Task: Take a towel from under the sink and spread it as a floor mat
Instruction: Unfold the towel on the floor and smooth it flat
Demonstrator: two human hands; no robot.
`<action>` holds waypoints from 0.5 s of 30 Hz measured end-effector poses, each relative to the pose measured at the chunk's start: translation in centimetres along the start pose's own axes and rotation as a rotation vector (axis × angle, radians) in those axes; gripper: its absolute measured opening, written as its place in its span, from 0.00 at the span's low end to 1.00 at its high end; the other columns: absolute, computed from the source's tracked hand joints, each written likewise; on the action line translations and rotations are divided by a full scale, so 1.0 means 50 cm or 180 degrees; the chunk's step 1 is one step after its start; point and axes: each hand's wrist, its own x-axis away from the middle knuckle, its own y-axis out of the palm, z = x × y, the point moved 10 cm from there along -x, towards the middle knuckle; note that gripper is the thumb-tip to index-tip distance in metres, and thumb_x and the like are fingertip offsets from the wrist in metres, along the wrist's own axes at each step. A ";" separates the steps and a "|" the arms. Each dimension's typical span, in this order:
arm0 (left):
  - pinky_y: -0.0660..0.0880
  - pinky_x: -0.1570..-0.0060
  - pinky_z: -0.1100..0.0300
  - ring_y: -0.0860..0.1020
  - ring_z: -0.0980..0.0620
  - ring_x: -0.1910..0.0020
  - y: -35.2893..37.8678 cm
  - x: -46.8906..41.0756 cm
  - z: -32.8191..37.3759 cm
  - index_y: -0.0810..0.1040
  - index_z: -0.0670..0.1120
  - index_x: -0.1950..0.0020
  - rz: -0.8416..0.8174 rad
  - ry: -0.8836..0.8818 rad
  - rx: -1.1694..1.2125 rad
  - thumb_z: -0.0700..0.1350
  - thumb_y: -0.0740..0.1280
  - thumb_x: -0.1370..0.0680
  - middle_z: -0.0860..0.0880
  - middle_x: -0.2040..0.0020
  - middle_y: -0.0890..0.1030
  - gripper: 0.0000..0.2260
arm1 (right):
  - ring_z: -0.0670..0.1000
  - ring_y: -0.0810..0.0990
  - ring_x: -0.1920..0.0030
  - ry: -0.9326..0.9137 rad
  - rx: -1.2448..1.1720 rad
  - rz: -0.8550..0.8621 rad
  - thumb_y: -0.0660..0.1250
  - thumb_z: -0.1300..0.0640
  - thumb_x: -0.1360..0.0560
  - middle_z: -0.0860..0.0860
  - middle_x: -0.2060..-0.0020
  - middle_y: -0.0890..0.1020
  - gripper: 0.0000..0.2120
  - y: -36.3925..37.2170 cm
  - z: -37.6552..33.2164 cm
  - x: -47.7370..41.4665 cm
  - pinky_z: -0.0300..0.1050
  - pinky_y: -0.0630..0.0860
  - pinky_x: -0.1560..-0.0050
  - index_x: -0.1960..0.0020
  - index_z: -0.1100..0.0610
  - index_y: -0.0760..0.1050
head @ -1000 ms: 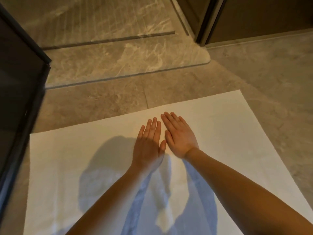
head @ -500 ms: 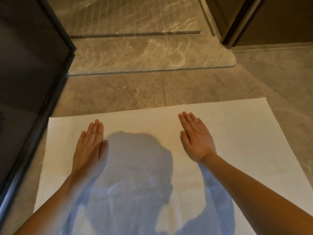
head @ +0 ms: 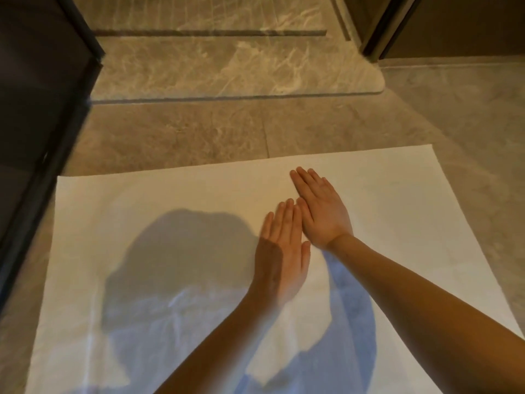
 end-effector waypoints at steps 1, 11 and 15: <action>0.58 0.26 0.45 0.58 0.43 0.23 0.008 0.009 -0.001 0.61 0.38 0.24 -0.0031 -0.0014 -0.0018 0.48 0.52 0.19 0.40 0.23 0.60 0.25 | 0.47 0.50 0.22 0.0005 -0.0018 0.0015 0.46 0.52 0.18 0.47 0.22 0.56 0.26 -0.001 0.000 -0.001 0.46 0.47 0.23 0.21 0.51 0.52; 0.52 0.24 0.49 0.54 0.45 0.22 -0.048 0.118 -0.240 0.53 0.39 0.21 -0.0045 -0.0456 -0.0543 0.52 0.45 0.18 0.41 0.21 0.54 0.27 | 0.51 0.53 0.22 -0.0037 -0.0052 0.0074 0.49 0.54 0.18 0.50 0.22 0.58 0.25 -0.009 -0.006 0.001 0.48 0.49 0.23 0.21 0.53 0.55; 0.53 0.24 0.47 0.55 0.44 0.22 -0.059 0.119 -0.242 0.53 0.38 0.22 -0.0053 -0.0513 -0.0563 0.51 0.45 0.18 0.41 0.21 0.54 0.28 | 0.51 0.52 0.22 -0.0003 0.0002 0.0003 0.50 0.55 0.18 0.51 0.22 0.57 0.25 -0.007 -0.007 0.003 0.47 0.47 0.23 0.21 0.54 0.54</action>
